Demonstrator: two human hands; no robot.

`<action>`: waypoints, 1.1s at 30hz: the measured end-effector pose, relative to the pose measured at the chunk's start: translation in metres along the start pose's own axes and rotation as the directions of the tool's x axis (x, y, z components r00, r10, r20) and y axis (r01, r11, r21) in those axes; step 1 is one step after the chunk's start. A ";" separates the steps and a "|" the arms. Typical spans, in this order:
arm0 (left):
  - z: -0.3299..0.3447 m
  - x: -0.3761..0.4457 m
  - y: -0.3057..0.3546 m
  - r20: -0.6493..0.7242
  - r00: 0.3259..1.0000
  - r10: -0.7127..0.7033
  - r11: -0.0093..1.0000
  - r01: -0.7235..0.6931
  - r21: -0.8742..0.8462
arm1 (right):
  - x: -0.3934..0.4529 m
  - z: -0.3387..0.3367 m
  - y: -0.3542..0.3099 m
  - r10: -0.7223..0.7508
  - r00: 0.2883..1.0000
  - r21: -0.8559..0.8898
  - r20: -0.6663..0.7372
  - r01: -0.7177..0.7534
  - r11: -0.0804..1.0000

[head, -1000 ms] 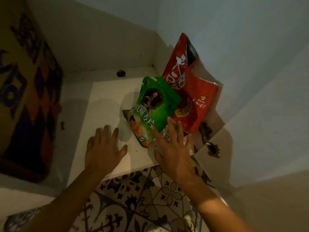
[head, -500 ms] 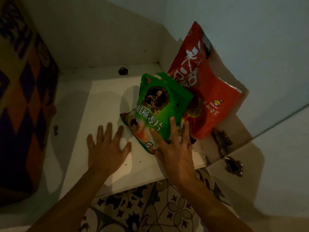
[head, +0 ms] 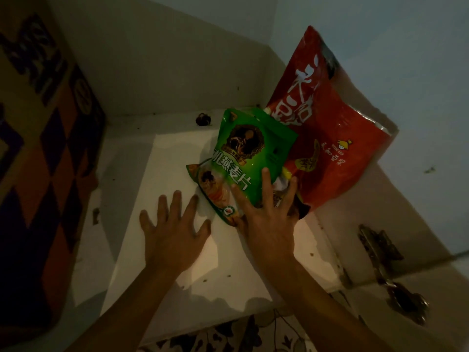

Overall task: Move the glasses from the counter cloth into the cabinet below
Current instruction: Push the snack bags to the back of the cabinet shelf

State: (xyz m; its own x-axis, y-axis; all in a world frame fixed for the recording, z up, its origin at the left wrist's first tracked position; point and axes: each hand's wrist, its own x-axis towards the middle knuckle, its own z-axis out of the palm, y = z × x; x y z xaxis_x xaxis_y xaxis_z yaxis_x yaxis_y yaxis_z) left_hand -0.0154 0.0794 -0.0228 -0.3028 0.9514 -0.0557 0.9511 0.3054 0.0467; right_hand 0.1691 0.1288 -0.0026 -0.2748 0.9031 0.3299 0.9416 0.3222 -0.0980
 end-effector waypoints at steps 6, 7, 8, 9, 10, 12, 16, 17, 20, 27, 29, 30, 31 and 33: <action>0.002 0.014 0.002 0.008 1.000 -0.030 0.999 0.029 0.039 | 0.049 0.022 -0.006 0.014 1.000 0.022 0.002 -0.014 1.000; 0.002 0.018 0.003 0.009 0.999 -0.041 0.999 0.041 0.035 | 0.057 0.025 -0.007 0.017 1.000 0.024 -0.008 -0.017 1.000; 0.002 0.021 0.003 0.010 0.998 -0.057 0.998 0.056 0.026 | 0.066 0.028 -0.009 0.018 1.000 0.029 -0.018 -0.017 0.999; 0.004 0.024 0.003 0.010 0.997 -0.071 0.997 0.071 0.018 | 0.074 0.031 -0.010 0.017 0.999 0.035 -0.029 -0.016 0.999; 0.004 0.027 0.004 0.007 0.997 -0.082 0.997 0.082 0.013 | 0.083 0.034 -0.010 0.017 0.999 0.037 -0.039 -0.016 0.999; 0.003 0.029 0.005 -0.009 0.995 -0.099 0.995 0.099 0.009 | 0.099 0.040 -0.012 0.011 0.999 0.028 -0.039 -0.010 1.000; 0.002 0.035 0.005 0.033 0.992 -0.121 0.992 0.120 0.031 | 0.130 0.049 -0.016 0.009 1.000 0.023 -0.003 -0.009 1.000; 0.001 0.037 0.006 0.053 0.991 -0.126 0.992 0.125 0.024 | 0.137 0.051 -0.016 0.009 1.000 0.018 0.019 -0.010 1.000; -0.002 0.037 0.008 0.088 0.984 -0.154 0.988 0.152 0.020 | 0.154 0.056 -0.017 0.007 0.998 -0.007 0.066 -0.006 1.000; -0.007 0.038 0.012 0.121 0.976 -0.180 0.984 0.177 0.034 | 0.174 0.059 -0.020 0.012 0.996 -0.008 0.093 -0.011 1.000; -0.005 0.036 0.010 0.090 0.982 -0.169 0.986 0.168 0.017 | 0.177 0.058 -0.021 0.008 0.994 -0.006 0.110 -0.007 1.000; -0.003 0.035 0.009 0.079 0.984 -0.162 0.987 0.162 0.007 | 0.177 0.056 -0.023 0.005 0.992 0.000 0.122 -0.005 1.000; -0.003 0.035 0.008 0.069 0.985 -0.159 0.987 0.160 -0.009 | 0.177 0.053 -0.025 0.007 0.992 0.009 0.126 -0.008 1.000; -0.005 0.035 0.008 0.054 0.986 -0.156 0.986 0.158 -0.043 | 0.173 0.044 -0.030 0.053 0.997 0.059 0.064 -0.057 0.997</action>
State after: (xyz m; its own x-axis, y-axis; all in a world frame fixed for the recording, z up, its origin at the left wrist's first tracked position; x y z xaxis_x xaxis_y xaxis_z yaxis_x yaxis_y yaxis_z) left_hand -0.0183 0.1152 -0.0198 -0.4438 0.8886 -0.1158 0.8876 0.4537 0.0797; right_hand 0.0846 0.2875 0.0163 -0.2363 0.9352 0.2637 0.9426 0.2865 -0.1716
